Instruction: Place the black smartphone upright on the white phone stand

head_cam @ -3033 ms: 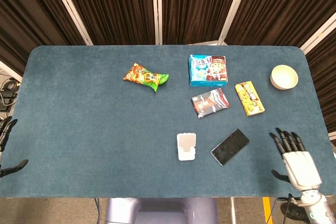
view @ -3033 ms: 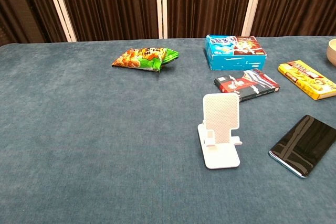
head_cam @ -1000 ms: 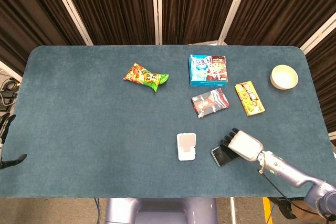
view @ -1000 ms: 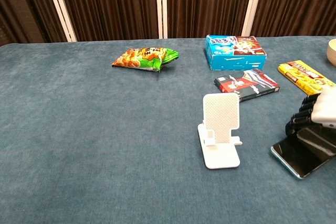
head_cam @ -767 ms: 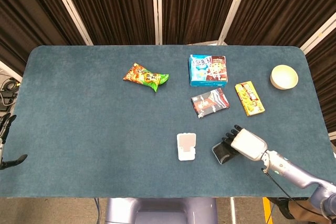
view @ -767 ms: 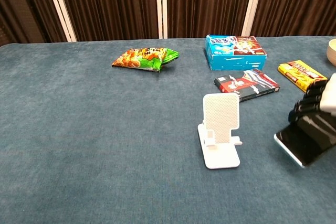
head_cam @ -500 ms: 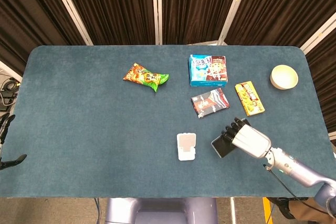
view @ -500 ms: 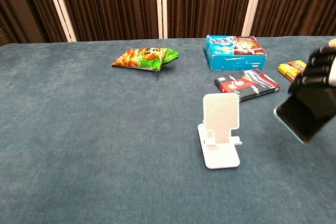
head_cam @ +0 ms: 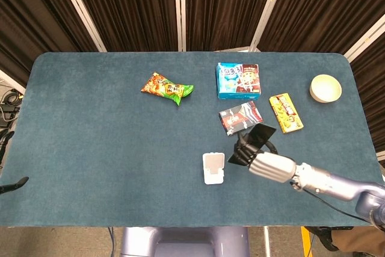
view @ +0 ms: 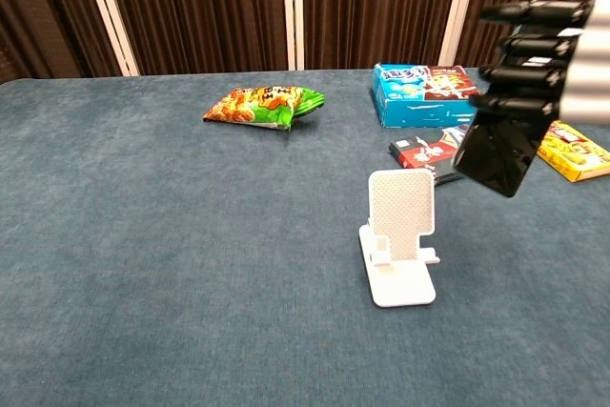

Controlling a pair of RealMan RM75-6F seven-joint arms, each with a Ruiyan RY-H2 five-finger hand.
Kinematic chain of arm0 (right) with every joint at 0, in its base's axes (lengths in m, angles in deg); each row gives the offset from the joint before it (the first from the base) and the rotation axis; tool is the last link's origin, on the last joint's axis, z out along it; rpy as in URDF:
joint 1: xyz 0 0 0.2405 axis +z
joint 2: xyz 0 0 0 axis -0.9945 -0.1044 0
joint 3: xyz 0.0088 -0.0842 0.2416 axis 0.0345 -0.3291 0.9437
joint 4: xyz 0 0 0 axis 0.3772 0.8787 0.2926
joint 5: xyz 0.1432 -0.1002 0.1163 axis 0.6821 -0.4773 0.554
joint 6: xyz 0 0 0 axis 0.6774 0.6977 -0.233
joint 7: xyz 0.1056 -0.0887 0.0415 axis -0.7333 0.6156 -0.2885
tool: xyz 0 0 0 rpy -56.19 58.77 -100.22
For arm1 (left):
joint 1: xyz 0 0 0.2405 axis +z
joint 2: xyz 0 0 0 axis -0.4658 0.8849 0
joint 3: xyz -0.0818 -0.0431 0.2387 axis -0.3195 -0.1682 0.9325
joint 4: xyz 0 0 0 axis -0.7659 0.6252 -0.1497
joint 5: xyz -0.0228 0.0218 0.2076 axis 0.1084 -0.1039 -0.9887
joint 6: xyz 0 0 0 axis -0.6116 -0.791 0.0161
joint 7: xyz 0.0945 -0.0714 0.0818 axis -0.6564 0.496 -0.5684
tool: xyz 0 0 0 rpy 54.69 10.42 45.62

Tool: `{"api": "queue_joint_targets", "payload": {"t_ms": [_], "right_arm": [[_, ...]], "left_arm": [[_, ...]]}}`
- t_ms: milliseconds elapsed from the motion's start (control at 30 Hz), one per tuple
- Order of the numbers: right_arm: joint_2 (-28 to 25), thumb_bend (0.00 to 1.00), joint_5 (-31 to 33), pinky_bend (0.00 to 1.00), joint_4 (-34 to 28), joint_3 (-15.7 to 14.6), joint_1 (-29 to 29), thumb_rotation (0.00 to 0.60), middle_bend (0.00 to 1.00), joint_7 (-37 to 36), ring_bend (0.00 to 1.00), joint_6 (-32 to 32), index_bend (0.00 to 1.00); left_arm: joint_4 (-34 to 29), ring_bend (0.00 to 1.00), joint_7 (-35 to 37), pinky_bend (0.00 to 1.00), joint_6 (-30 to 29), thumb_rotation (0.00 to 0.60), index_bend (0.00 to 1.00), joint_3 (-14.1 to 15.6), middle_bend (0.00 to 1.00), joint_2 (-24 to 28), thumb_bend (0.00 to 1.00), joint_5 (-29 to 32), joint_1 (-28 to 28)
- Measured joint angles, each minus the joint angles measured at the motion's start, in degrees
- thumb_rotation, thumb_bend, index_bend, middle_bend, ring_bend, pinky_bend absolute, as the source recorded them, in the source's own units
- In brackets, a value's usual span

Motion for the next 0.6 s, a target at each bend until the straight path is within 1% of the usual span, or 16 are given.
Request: {"api": "queue_joint_targets", "payload": {"t_ms": [133,400,500,600], "right_arm": [[-1.3,0.55,-1.2,0.21,-6.4,0.4,2.0,0.6,0.59,3.7,0.47,-5.1,0.61],[-3.1,0.55,-0.7,0.17,-17.1,2.5,5.4,0.6,0.59,12.9,0.45,-19.1,0.61],[-3.3,0.55,0.3,0.16,-20.1,3.3,6.3,0.6,0.59,15.2,0.44,-23.4,0.61],[-3.0,0.55,1.0,0.16,-21.6,3.7,7.0,0.6,0.59,17.0,0.44,-26.8,0.62]], "left_arm": [[0.2,0.0,0.8,0.0,0.3,0.6,0.0,0.0,0.0,0.2,0.0,0.0,-0.1],[0.6,0.0,1.0,0.0,1.1,0.6,0.0,0.0,0.0,0.1,0.0,0.4,-0.4],[0.7,0.0,1.3,0.0,1.7,0.6,0.0,0.0,0.0,0.1,0.0,0.7,-0.5],[0.6,0.0,1.3,0.0,1.8,0.6,0.0,0.0,0.0,0.3,0.0,0.8,-0.6]]}}
